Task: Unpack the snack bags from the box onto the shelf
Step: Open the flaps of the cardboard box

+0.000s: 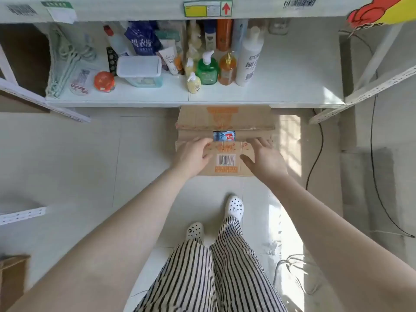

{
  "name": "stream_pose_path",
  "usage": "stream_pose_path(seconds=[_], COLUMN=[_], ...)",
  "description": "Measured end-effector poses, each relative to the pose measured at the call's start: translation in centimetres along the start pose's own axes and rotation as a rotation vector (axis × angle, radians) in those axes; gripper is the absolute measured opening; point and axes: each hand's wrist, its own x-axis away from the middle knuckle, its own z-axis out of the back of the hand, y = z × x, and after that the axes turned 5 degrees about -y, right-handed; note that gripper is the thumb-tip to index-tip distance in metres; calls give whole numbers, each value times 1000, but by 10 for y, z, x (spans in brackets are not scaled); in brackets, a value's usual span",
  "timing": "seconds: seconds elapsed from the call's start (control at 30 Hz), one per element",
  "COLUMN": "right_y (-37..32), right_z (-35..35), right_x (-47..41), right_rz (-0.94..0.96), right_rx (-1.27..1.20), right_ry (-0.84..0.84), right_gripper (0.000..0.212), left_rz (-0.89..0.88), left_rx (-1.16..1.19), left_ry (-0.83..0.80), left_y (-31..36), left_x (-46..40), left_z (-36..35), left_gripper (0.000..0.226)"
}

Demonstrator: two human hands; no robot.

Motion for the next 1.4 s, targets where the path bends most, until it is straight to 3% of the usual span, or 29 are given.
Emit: stream_pose_path(seconds=[0.23,0.47,0.57,0.7,1.23,1.4], right_y=[54,76,75,66,57,58], right_z=[-70,-124,-136,-138,-135,-135], right_x=[-94,-142,-146,-134,-115,-92], right_rz=[-30,-76,-134,-189,-242,-225], right_rx=[-55,0,34,81,44,54], right_ry=[-103,-26,-3,28,47,38], right_gripper=[55,51,50,46,40,44], left_rz=[162,174,189,204,186,232], left_rx=[137,-52,-103,27,54,89], left_ry=[-44,-36,23,8,40,-34], left_y=[-35,-73,-81,-79,-80,-74], left_x=[-91,-143,-148,-137,-119,-98], left_z=[-84,-131,-132,-124,-128,-118], left_gripper=[53,60,45,26,30,31])
